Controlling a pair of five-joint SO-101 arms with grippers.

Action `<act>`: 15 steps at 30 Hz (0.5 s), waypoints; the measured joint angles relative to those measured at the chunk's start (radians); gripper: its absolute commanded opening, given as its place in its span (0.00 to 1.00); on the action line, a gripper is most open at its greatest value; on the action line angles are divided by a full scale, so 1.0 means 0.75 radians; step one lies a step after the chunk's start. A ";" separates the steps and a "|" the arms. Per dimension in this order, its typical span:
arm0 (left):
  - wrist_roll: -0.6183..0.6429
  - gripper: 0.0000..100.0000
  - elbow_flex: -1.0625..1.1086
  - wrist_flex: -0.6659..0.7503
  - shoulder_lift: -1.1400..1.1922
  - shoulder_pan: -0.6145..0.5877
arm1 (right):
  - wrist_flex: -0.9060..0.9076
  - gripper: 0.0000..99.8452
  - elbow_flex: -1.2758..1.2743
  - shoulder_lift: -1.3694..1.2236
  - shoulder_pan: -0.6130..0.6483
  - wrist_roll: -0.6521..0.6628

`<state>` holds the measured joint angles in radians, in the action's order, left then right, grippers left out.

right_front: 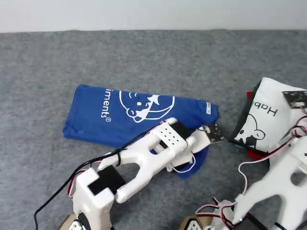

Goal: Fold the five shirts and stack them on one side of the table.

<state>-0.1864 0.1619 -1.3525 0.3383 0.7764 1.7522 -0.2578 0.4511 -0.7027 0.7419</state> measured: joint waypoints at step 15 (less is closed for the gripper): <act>-0.002 0.02 0.000 0.108 -0.108 -0.074 | 0.000 0.01 0.000 0.000 0.000 0.000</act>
<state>-0.1880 0.1619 -1.2712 0.2570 0.7211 1.7522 -0.2578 0.4511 -0.7027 0.7419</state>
